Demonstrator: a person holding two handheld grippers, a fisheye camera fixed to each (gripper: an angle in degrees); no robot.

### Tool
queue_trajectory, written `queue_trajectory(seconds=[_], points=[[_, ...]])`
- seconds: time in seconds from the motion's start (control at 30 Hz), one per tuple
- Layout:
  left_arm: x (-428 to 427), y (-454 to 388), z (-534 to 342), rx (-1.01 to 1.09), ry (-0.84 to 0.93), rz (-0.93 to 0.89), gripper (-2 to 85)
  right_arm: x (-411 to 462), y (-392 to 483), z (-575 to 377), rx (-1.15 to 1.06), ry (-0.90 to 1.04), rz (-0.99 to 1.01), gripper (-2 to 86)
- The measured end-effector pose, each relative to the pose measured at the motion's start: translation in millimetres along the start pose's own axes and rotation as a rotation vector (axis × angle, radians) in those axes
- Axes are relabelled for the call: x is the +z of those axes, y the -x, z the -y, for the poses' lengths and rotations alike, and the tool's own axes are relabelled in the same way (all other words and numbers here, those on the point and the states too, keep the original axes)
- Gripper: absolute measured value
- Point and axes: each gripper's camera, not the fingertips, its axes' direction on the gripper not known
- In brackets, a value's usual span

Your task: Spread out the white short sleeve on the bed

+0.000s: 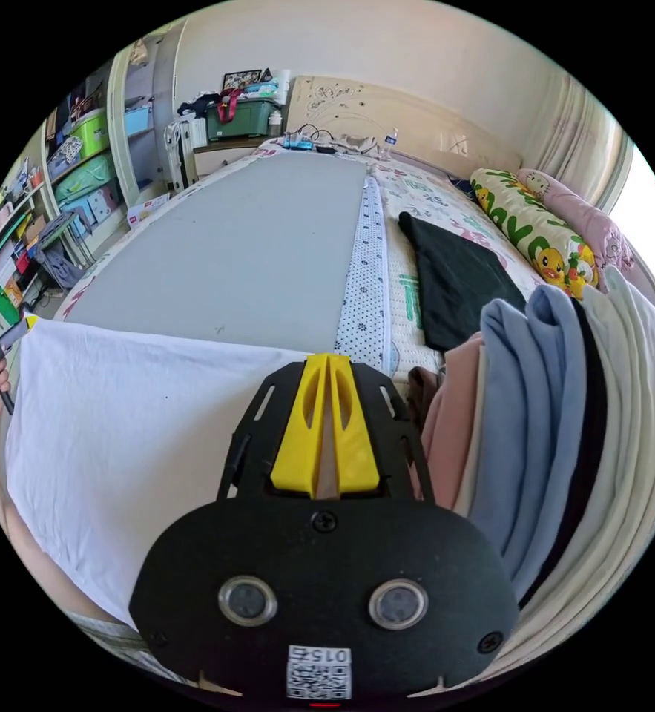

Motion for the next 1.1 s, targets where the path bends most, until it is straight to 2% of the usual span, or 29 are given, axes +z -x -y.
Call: queue_trajectory(seconds=[0.27, 0.4, 0.5, 0.6, 0.67, 0.87, 0.97, 1.1], points=[[-23.1, 11.6, -3.6, 0.026, -0.009, 0.084, 2.2, -80.2, -39.0, 42.1, 0.04, -0.087, 0.05, -0.5], [-34.3, 30.3, -5.4, -0.065, -0.049, 0.025, 3.0, -134.6, -16.9, 57.4, -0.032, -0.18, 0.098, -0.4], [-37.4, 51.1, -7.4, -0.167, -0.076, -0.09, 4.5, -180.8, 27.6, 59.9, -0.156, -0.242, 0.203, 0.0], [-36.6, 69.7, -9.6, -0.245, -0.094, -0.174, 6.0, -223.3, 88.7, 59.7, -0.333, -0.289, 0.396, 0.9], [-33.0, 78.6, -9.5, -0.271, -0.08, -0.193, 6.8, -250.3, 151.6, 61.7, -0.544, -0.331, 0.549, 3.3], [-17.0, 93.3, -7.6, -0.288, -0.003, -0.198, 8.2, -253.6, 301.9, 74.7, -0.846, -0.172, 0.799, 7.7], [-10.7, 100.9, -5.7, -0.293, 0.015, -0.215, 8.3, -253.5, 357.0, 79.6, -0.929, -0.117, 0.863, 8.3], [-3.2, 107.5, -2.0, -0.284, 0.035, -0.202, 8.2, -249.7, 404.9, 88.7, -0.987, -0.104, 0.775, 9.4]])
